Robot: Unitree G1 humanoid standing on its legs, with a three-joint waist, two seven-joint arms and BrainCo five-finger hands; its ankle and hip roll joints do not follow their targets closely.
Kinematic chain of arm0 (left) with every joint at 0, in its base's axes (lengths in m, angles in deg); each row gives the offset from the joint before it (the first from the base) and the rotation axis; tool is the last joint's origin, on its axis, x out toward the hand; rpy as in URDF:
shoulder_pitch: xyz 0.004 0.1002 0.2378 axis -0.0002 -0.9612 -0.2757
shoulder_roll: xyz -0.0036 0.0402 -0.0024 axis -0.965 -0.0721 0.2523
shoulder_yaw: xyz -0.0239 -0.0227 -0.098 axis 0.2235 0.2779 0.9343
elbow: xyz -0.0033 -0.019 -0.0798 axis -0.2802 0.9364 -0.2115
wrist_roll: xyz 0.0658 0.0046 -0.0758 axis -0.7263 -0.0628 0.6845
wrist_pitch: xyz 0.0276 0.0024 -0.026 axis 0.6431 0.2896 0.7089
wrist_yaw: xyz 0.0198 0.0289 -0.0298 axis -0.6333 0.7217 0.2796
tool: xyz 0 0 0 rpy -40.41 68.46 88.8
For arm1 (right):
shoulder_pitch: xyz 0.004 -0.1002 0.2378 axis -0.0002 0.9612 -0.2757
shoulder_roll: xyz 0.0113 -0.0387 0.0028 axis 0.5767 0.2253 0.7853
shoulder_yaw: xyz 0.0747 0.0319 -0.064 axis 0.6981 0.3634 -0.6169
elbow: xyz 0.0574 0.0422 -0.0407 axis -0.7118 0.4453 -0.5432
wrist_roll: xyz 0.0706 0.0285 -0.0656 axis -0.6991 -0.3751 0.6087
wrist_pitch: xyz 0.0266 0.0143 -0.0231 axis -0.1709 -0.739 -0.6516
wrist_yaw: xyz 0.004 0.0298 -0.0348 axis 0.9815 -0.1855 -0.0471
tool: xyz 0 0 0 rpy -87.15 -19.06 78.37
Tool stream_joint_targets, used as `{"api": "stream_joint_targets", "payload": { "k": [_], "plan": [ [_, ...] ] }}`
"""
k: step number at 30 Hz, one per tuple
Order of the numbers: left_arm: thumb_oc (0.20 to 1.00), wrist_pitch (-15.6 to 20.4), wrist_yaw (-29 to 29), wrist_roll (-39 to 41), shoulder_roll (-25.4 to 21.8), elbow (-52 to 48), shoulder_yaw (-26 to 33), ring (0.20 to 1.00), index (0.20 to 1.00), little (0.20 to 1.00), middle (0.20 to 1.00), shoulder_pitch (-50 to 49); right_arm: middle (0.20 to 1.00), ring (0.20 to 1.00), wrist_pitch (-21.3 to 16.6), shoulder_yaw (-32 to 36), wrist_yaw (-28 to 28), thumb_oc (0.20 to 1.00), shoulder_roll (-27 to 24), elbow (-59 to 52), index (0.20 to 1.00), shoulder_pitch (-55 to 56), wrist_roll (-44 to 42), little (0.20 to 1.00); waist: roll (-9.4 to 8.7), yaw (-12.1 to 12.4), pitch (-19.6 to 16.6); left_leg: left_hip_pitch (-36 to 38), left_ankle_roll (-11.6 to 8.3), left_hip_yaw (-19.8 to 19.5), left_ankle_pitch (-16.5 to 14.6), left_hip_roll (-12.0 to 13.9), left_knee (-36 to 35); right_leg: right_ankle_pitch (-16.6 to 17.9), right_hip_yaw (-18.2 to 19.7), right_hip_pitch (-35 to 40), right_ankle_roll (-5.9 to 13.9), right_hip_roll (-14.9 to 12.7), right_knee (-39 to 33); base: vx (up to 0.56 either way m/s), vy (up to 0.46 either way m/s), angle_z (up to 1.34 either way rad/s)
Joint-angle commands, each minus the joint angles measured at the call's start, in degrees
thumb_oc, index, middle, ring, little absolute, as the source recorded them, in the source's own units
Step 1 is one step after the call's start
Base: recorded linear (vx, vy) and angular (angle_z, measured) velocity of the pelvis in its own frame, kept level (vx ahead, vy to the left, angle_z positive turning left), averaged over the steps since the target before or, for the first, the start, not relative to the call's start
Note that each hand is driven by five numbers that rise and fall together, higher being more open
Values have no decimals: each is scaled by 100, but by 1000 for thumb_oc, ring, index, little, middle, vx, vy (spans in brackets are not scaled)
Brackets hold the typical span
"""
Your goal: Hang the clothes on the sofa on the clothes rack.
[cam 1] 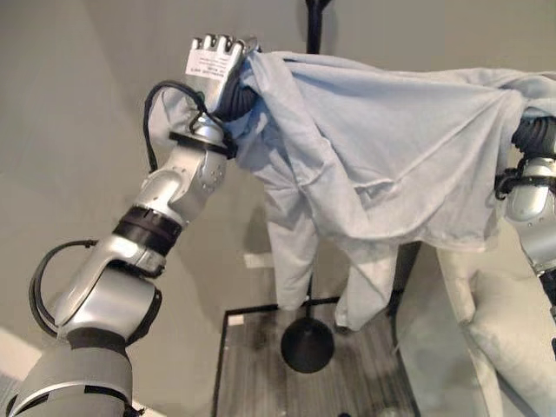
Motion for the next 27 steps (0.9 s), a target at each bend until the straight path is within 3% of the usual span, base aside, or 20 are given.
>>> {"api": "stream_joint_targets", "payload": {
  "k": [1,15,22,27],
  "plan": [
    [200,-289,52,600,-290,694,121,200,200,200,200,547,200,200,-1,9,62,200,-607,603,200,-469,-508,200,-3,191,-524,-615,-444,-233,107,169,24,-518,-70,-29,619,-173,73,197,-73,15],
    [200,-293,-68,810,-810,1986,-243,200,200,200,200,349,200,200,-223,-910,-312,200,-487,1472,200,-967,-644,200,-63,244,-468,-927,-672,-249,277,386,24,-529,-244,-201,602,-154,73,85,-13,6],
    [200,-312,-123,946,-1328,2669,-392,200,200,200,200,339,200,200,-328,-1470,-483,200,-476,1937,200,-1501,-717,200,-184,364,-344,-1224,-736,-306,400,466,24,-544,-389,-389,613,-148,73,39,1,10],
    [200,-400,-189,962,-1433,2829,-211,200,200,200,200,4,200,200,-338,-1538,-516,200,-492,1972,200,-1537,-719,200,-297,415,-227,-1438,-759,-389,472,500,24,-550,-467,-550,600,-113,73,28,-17,19]
  ]
}}
